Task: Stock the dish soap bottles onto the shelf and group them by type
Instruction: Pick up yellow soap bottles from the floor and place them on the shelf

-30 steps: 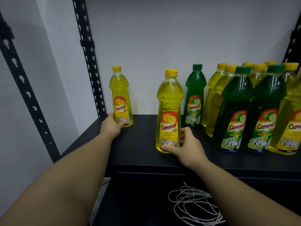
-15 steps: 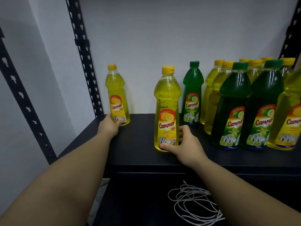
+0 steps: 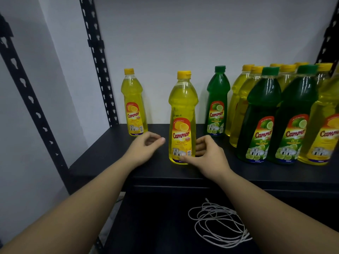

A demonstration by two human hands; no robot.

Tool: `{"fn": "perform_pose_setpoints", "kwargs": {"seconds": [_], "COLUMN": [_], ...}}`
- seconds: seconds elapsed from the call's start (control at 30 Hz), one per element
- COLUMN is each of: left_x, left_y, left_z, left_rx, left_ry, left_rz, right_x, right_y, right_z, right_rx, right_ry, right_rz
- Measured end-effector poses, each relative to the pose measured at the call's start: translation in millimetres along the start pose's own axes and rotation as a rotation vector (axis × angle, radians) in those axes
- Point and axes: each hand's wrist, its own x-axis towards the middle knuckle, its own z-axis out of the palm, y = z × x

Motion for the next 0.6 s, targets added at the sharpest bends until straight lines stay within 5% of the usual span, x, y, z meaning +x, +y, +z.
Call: {"fn": "perform_pose_setpoints", "kwargs": {"seconds": [0.2, 0.6], "left_x": [-13, -23], "left_y": [8, -3], "left_z": [17, 0], "left_rx": [-0.129, -0.017], "left_ry": [-0.189, 0.162], "left_rz": [0.04, -0.086], "right_x": [1, 4], "right_y": [6, 4], "right_z": [2, 8], "right_rx": [-0.065, -0.432], "right_ry": [-0.079, -0.228], "right_rz": [-0.078, -0.041]}}
